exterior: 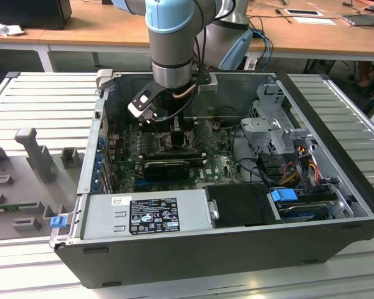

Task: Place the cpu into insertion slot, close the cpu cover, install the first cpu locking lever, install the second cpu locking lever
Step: 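Place the cpu into insertion slot, then close the cpu cover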

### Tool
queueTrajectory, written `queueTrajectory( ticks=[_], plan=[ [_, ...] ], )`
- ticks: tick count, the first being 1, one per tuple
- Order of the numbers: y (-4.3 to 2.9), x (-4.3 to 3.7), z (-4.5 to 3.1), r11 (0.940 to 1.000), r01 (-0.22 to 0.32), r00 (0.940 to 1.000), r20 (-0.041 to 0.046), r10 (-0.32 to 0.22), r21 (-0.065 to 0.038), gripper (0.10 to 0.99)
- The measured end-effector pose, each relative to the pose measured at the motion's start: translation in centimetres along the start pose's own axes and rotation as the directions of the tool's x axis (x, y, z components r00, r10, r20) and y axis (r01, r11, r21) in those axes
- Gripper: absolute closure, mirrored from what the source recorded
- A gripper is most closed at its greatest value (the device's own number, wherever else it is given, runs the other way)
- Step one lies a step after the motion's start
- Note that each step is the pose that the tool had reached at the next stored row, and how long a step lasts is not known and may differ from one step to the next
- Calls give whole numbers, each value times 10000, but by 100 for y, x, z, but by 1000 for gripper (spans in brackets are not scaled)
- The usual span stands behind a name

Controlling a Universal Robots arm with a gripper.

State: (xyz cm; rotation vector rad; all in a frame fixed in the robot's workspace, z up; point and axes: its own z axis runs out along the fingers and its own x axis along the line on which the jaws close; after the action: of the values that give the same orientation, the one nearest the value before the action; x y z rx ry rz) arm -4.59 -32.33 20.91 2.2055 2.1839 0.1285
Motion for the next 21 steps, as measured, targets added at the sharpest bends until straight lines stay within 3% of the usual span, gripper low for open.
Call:
queueTrajectory(
  ticks=[1,5,6,7,9,21],
  plan=[
    [1,1,-15,10000,-1,10000,0,1,0,478],
    [4,2,-45,10000,1,10000,14,-1,0,745],
    [4,2,-51,10000,2,10000,17,-2,1,867],
    [5,2,-57,10000,1,10000,17,-1,0,867],
    [6,2,-73,10000,1,10000,18,-1,1,980],
    [13,4,-123,10000,4,10000,16,-4,5,980]
  ],
)
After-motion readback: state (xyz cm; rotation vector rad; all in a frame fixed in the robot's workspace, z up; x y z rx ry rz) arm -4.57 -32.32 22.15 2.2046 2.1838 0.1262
